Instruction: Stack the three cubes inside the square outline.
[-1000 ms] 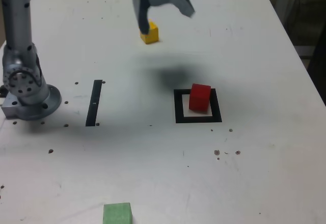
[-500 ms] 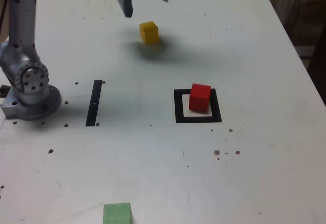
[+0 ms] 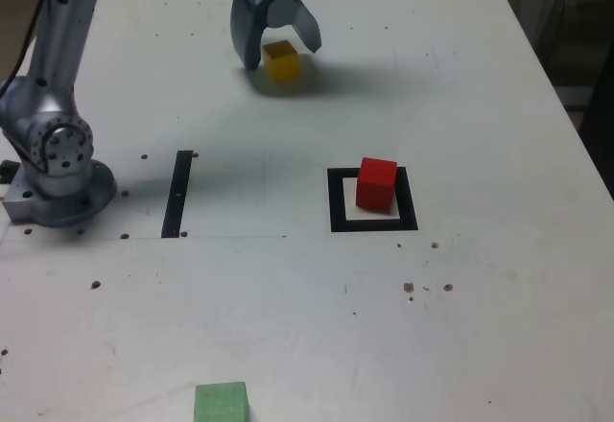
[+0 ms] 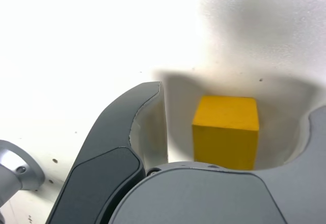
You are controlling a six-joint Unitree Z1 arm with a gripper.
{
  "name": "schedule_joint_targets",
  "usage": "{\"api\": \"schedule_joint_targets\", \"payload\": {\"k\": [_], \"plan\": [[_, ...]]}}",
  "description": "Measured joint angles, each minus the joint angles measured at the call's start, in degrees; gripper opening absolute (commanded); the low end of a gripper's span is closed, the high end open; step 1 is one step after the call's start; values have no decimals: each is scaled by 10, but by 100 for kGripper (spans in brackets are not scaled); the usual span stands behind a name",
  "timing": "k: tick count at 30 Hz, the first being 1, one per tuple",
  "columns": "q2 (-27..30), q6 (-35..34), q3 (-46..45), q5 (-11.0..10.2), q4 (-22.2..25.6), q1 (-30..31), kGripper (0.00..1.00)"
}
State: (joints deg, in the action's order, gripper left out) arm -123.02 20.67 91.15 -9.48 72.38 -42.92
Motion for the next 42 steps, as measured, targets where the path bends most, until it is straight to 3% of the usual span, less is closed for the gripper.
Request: {"api": "schedule_joint_targets", "payload": {"k": [13, 23, 32, 42], "plan": [[-8, 3, 0, 7, -31, 1, 42], [-8, 3, -8, 25, -31, 2, 37], [-2, 15, -13, 35, -37, 7, 12], [52, 16, 3, 48, -11, 55, 8]]}}
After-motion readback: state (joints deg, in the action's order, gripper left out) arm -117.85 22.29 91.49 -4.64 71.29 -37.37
